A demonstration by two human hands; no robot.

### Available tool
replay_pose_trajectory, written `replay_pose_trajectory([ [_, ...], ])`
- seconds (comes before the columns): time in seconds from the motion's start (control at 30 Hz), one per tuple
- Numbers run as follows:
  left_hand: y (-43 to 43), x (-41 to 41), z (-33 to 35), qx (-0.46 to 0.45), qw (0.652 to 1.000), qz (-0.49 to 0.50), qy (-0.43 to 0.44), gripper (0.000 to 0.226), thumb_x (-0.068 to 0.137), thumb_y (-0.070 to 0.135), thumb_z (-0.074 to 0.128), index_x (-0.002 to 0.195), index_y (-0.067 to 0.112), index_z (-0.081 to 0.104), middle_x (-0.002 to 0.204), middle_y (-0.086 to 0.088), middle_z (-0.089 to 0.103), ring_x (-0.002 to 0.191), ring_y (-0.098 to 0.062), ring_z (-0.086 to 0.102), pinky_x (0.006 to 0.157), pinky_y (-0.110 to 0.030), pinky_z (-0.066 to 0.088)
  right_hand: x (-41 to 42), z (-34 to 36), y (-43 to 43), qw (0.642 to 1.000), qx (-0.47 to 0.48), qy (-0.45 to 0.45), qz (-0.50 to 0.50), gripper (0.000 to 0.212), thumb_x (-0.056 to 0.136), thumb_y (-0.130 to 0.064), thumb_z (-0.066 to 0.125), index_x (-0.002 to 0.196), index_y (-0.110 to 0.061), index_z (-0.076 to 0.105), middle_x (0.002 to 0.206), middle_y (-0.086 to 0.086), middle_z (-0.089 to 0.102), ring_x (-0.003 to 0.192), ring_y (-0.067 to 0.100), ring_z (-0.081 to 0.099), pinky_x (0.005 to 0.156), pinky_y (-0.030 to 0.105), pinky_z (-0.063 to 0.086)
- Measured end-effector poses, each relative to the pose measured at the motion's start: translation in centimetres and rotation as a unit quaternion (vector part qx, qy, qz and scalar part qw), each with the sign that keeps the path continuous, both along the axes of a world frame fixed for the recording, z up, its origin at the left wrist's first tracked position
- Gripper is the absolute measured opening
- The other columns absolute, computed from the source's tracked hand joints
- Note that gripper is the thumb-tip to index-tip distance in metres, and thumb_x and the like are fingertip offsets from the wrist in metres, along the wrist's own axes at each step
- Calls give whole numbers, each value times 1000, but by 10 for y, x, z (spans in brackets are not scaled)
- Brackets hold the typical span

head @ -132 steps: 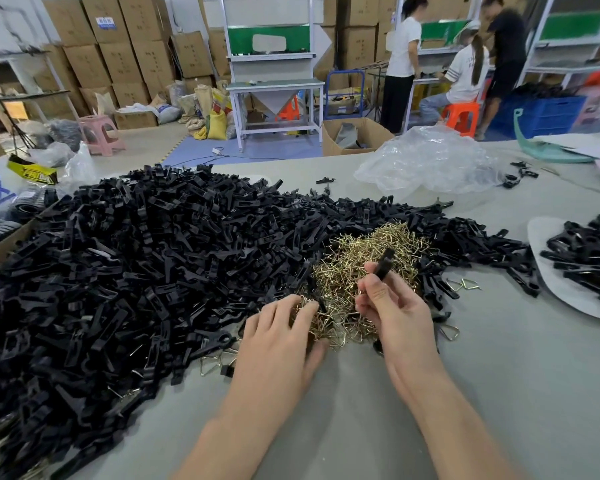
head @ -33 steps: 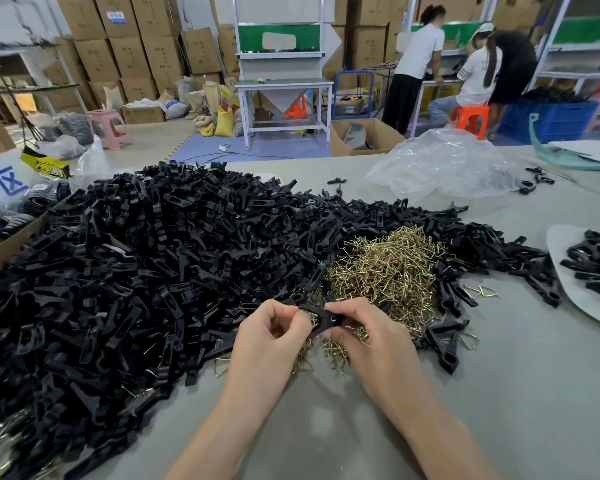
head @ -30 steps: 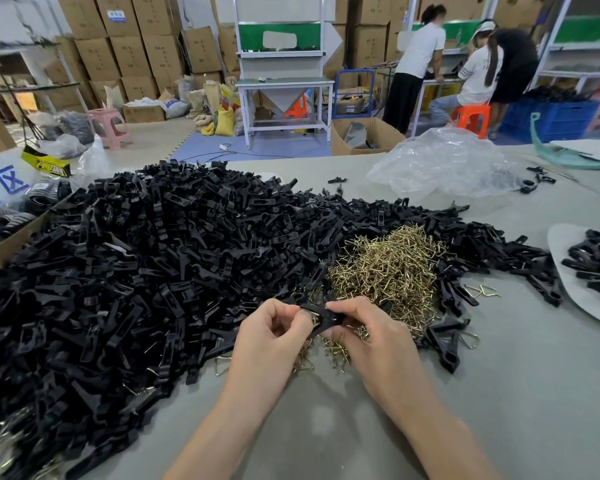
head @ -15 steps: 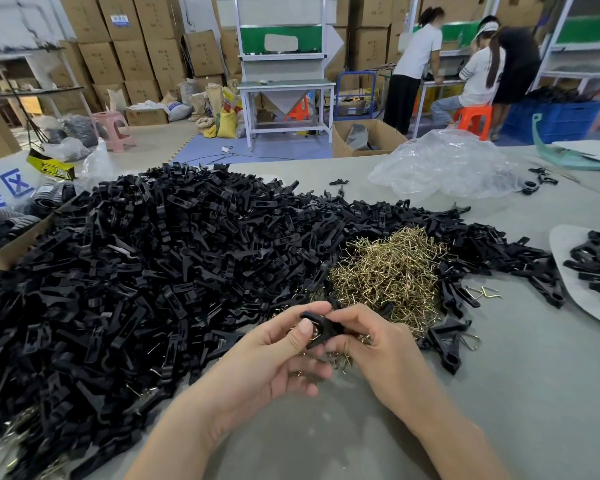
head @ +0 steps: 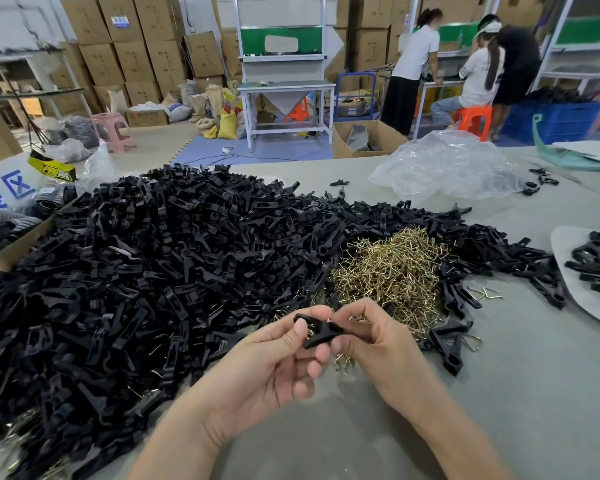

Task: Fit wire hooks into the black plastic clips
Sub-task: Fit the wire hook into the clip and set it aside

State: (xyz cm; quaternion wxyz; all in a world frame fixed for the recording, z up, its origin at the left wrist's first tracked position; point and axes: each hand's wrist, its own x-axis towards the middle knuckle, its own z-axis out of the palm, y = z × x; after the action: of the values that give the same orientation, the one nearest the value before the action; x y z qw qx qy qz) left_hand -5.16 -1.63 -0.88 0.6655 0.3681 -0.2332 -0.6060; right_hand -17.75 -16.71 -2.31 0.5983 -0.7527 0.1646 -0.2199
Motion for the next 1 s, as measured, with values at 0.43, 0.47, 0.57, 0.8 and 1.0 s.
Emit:
replay_pose_trajectory([
  [0.43, -3, -4, -3, -3, 999, 28, 46, 20, 89, 17, 65, 107, 17, 73, 71, -7, 52, 56, -11, 46, 49, -20, 42, 1, 3, -3, 993, 95, -53, 35, 20, 68, -21, 79, 84, -32, 75, 92, 4, 79, 87, 11, 75, 78, 15, 52],
  [0.47, -3, -4, -2, -1, 998, 30, 47, 19, 90, 17, 64, 106, 18, 73, 71, -7, 52, 56, -10, 45, 49, -20, 42, 1, 3, -3, 992, 104, -58, 35, 20, 68, -18, 80, 83, -30, 76, 91, 5, 79, 85, 11, 75, 77, 15, 52],
  [0.57, -5, -6, -3, 17, 998, 43, 48, 20, 94, 14, 57, 98, 20, 75, 67, -6, 51, 52, -9, 43, 46, -19, 39, 1, 4, -3, 991, 118, -61, 34, 20, 66, -14, 81, 81, -27, 77, 89, 6, 79, 81, 8, 74, 75, 14, 52],
  [0.8, -7, -8, 0, 19, 994, 63, 87, 24, 93, 11, 54, 98, 18, 77, 65, -5, 51, 49, -9, 43, 42, -19, 39, 2, 6, 0, 993, 108, -49, 21, 25, 67, -29, 83, 90, -34, 76, 94, 0, 79, 90, 9, 74, 78, 15, 52],
  [1.0, -10, -11, 1, -11, 990, 77, 118, 23, 95, 12, 54, 99, 16, 77, 65, -5, 52, 46, -7, 40, 38, -17, 36, 1, 8, 2, 991, 97, -68, 59, 33, 82, -20, 74, 115, -16, 73, 102, -1, 78, 98, 11, 73, 83, 16, 53],
])
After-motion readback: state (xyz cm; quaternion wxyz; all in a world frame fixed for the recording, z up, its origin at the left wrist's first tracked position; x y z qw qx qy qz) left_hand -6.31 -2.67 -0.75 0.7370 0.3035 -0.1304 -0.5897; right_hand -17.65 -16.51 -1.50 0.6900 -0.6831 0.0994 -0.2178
